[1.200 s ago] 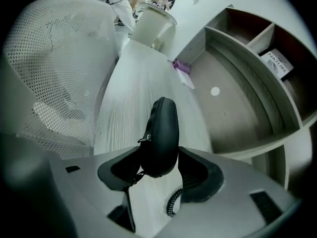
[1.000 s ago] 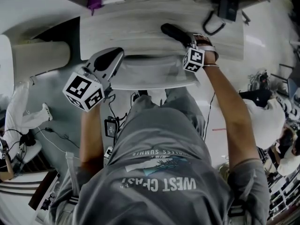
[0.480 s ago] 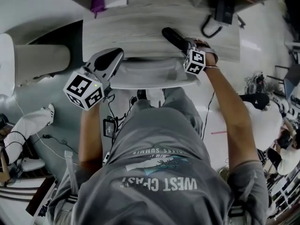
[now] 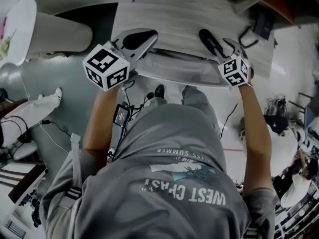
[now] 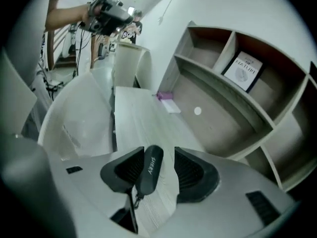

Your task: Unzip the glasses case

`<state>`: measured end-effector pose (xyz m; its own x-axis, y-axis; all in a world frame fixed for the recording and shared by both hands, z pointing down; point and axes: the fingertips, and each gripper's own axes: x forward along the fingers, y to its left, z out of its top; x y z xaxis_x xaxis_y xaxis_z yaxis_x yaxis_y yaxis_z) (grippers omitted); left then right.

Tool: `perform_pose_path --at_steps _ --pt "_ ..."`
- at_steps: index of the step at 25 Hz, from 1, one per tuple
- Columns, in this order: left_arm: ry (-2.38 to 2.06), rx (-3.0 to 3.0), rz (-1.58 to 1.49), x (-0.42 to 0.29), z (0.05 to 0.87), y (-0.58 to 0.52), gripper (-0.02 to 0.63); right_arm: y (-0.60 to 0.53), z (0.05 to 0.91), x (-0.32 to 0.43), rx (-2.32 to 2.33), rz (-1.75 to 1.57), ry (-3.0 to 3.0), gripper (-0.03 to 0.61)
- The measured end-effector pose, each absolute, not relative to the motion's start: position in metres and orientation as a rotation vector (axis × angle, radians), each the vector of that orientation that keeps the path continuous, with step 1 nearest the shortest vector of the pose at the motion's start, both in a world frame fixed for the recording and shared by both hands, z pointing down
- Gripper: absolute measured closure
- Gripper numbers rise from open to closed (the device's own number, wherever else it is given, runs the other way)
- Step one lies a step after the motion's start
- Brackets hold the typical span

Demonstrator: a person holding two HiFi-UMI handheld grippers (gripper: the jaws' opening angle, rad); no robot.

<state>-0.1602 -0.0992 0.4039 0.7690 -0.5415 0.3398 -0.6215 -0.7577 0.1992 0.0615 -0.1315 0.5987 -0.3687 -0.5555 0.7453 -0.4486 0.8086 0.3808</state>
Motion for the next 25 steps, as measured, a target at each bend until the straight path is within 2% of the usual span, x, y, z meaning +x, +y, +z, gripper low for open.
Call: perform_pose_path --at_steps 6,12,18,25 --pt "-0.903 2.693 0.341 -0.175 0.392 -0.094 0.601 -0.111 0.502 0.009 0.935 0.001 -2.27 0.455" --pt "-0.899 2.724 0.315 -0.164 0.375 -0.093 0.601 -0.079 0.412 -0.013 1.029 0.178 -2.557 0.558" --pt "-0.895 2.78 0.29 -0.192 0.359 -0.084 0.601 -0.046 0.354 -0.05 1.056 0.303 -2.708 0.569" --pt "-0.855 2.878 0.302 -0.208 0.344 -0.073 0.601 -0.019 0.306 -0.081 1.132 0.302 -2.746 0.572"
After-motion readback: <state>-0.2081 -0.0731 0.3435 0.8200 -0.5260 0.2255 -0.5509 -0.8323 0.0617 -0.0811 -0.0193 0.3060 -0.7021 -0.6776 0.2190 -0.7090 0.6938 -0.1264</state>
